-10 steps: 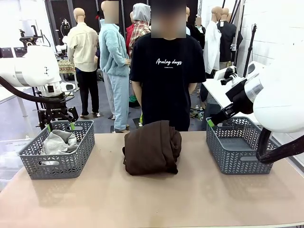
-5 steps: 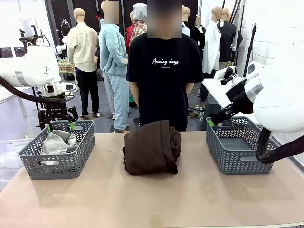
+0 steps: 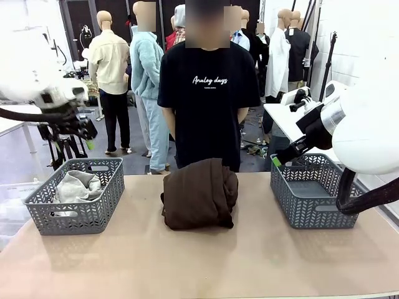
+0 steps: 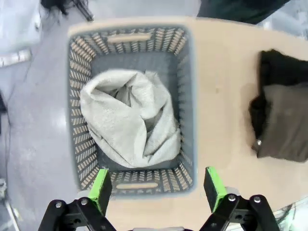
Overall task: Sort the tops and bottoms.
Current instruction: Lift clothes from the center of the table with your right hand.
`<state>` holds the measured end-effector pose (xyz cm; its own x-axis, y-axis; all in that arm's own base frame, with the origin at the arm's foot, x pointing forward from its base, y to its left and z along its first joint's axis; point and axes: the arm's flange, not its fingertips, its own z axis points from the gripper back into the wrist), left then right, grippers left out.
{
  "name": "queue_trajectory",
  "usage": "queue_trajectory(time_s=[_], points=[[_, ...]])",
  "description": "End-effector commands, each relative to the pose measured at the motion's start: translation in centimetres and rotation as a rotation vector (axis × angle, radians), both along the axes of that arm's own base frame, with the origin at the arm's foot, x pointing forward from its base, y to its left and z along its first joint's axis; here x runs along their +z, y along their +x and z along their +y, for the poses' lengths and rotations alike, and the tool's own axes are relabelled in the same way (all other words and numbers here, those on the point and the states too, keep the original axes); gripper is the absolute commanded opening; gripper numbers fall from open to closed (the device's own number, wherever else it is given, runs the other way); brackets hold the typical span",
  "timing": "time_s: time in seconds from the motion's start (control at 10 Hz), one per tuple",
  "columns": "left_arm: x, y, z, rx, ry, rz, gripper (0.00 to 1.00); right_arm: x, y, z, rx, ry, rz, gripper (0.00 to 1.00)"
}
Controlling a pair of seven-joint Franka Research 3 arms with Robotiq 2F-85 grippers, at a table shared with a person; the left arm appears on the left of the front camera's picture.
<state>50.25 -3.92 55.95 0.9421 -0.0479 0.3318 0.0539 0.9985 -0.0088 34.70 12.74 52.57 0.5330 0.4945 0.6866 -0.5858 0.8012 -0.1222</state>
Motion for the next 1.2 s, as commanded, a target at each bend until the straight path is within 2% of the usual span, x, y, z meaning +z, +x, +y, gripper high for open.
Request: queue_trajectory(time_s=[0.0,0.2,0.4,0.7,0.9,1.1], points=[[1.8,-8.1,-0.2,-0.182,-0.031,-0.157,1.00,-0.1,0.1,0.0,-0.001,0.011,0.009,1.00],[3.8,-11.1,-1.2,-0.329,-0.049,-0.238,1.00,-0.1,0.1,0.0,-0.001,0.011,0.009,1.00],[4.3,-10.8,-3.7,-0.419,-0.050,-0.311,1.00,-0.1,0.1,0.0,-0.001,0.011,0.009,1.00],[3.5,-9.2,-7.3,-0.591,-0.077,-0.272,1.00,-0.1,0.1,0.0,-0.001,0.011,0.009,1.00],[2.2,-9.5,-8.8,-0.694,-0.037,-0.187,1.00,-0.1,0.1,0.0,-0.001,0.011,0.009,1.00],[1.8,-10.2,-8.8,-0.717,-0.007,-0.155,1.00,-0.1,0.1,0.0,-0.001,0.011,0.009,1.00]])
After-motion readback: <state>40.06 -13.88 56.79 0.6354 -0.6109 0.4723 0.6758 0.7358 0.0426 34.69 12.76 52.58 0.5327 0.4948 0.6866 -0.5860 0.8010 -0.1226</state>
